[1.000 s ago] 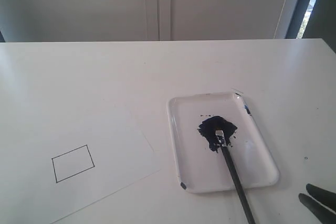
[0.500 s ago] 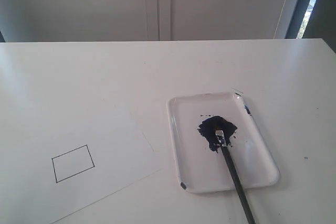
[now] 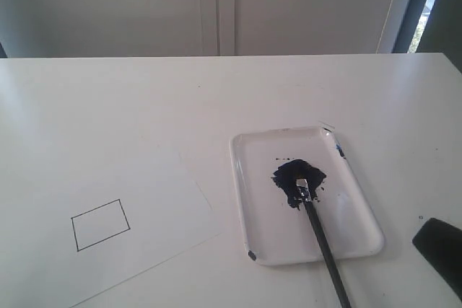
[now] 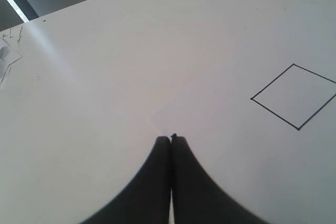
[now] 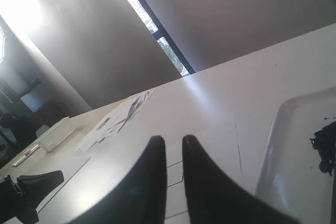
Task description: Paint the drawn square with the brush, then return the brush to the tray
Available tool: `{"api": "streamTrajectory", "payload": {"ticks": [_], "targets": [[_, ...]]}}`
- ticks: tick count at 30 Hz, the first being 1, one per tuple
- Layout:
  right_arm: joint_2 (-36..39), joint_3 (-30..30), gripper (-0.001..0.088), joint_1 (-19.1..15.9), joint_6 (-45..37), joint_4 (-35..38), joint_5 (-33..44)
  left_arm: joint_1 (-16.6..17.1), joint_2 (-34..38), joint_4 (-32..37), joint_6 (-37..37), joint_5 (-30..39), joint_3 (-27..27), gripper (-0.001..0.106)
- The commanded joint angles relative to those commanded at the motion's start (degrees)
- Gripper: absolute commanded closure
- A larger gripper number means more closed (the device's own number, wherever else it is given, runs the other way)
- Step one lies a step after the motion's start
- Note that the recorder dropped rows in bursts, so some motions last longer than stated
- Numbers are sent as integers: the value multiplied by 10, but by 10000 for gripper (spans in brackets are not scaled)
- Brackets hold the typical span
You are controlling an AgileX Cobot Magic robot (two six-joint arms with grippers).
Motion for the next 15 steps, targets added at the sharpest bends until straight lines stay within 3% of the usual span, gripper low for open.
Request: {"api": "streamTrajectory", "payload": {"ticks": [4,7,13,15], "targets": [[0,-30,744,0,-41,-7,-27,0,0,0,0,0,0,1042],[41,-67,744,0,-82,-8,-36,0,0,0,0,0,0,1042],[218,-146,744,0,-152,-8,-44,0,0,0,0,0,0,1042],[325,-172,744,0,-168,-8,-42,0,0,0,0,0,0,1042]]}}
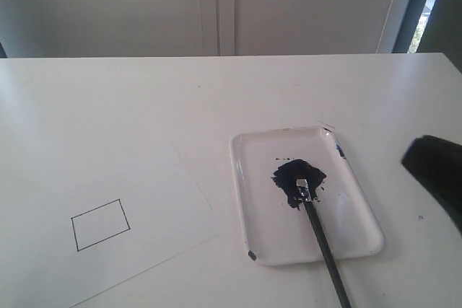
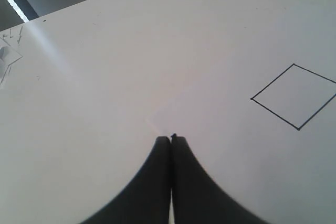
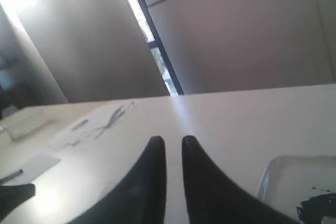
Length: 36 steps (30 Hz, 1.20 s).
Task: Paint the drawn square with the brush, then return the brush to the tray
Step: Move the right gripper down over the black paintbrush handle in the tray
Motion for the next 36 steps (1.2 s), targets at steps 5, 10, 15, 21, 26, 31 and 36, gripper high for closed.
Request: {"api": "streamTrajectory", "payload": {"ticks": [5,10,15,21,26,31,36], "targets": [[200,-17,744,0,-1,0,-13,0,0,0,0,0,0,1042],[283,-15,744,0,5,1,-8,0,0,0,0,0,0,1042],[283,-15,744,-1,0,-4,69,0,0,0,0,0,0,1042],[283,-14,744,-1,0,-9,110,0,0,0,0,0,0,1042],[283,-14,744,-1,0,-9,118,0,0,0,0,0,0,1042],[283,-14,744,-1,0,-10,117,0,0,0,0,0,0,1042],[283,-14,744,-1,0,-27,119,0,0,0,0,0,0,1042]]}}
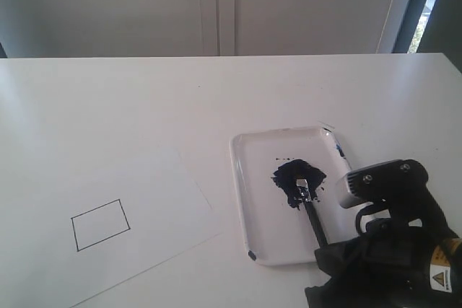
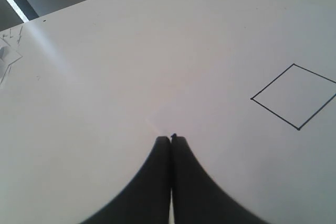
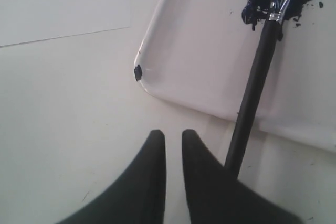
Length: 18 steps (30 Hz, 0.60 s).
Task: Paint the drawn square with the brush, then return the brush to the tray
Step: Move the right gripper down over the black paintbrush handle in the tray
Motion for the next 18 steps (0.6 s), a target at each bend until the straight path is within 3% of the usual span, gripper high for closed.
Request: {"api": "streamTrajectory", "payload": {"ticks": [6,12,18], "targets": [[0,0,744,0,-11,-51,0,0,0,0,0,0,0,1042],[1,3,744,0,-11,-56,0,0,0,0,0,0,0,1042],[21,42,744,0,-10,-56,-53,0,0,0,0,0,0,1042]]}}
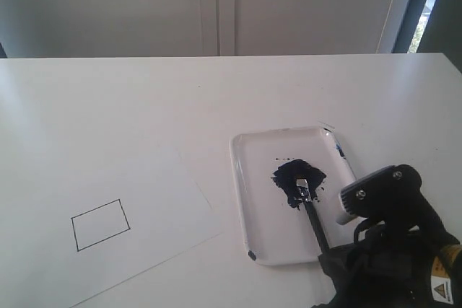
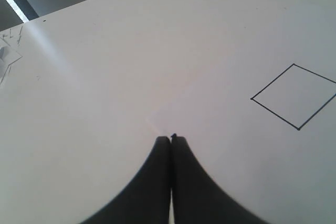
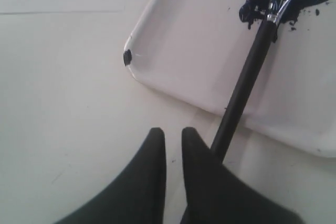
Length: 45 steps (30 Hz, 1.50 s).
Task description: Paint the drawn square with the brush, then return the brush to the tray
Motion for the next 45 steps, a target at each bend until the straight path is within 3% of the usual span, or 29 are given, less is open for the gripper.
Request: {"api": "streamTrajectory", "payload": {"ticks": [14,18,21,22,23,24,26,29,32,36,39,45], "targets": [[7,10,741,0,39,15,-35,0,0,0,0,0,0,1042],[7,10,669,0,44,15,-57,0,0,0,0,0,0,1042],[7,10,511,0,44,15,-62,0,0,0,0,0,0,1042],[7,10,419,0,44,15,-63,0,0,0,0,0,0,1042],[7,10,310,0,44,15,-66,0,0,0,0,0,0,1042],[7,10,100,0,43,15,-78,0,0,0,0,0,0,1042],[7,10,30,-6,39,15,-103,0,0,0,0,0,0,1042],[23,10,64,-40,17,15,-110,0,0,0,0,0,0,1042],[91,1,115,-72,-2,15,-149,0,0,0,0,0,0,1042],[189,-34,176,-76,-16,21,-204,0,0,0,0,0,0,1042],[262,-71,208,-76,-77,65,-220,0,0,0,0,0,0,1042],[307,-90,222,-76,-129,140,-239,0,0,0,0,0,0,1042]]}}
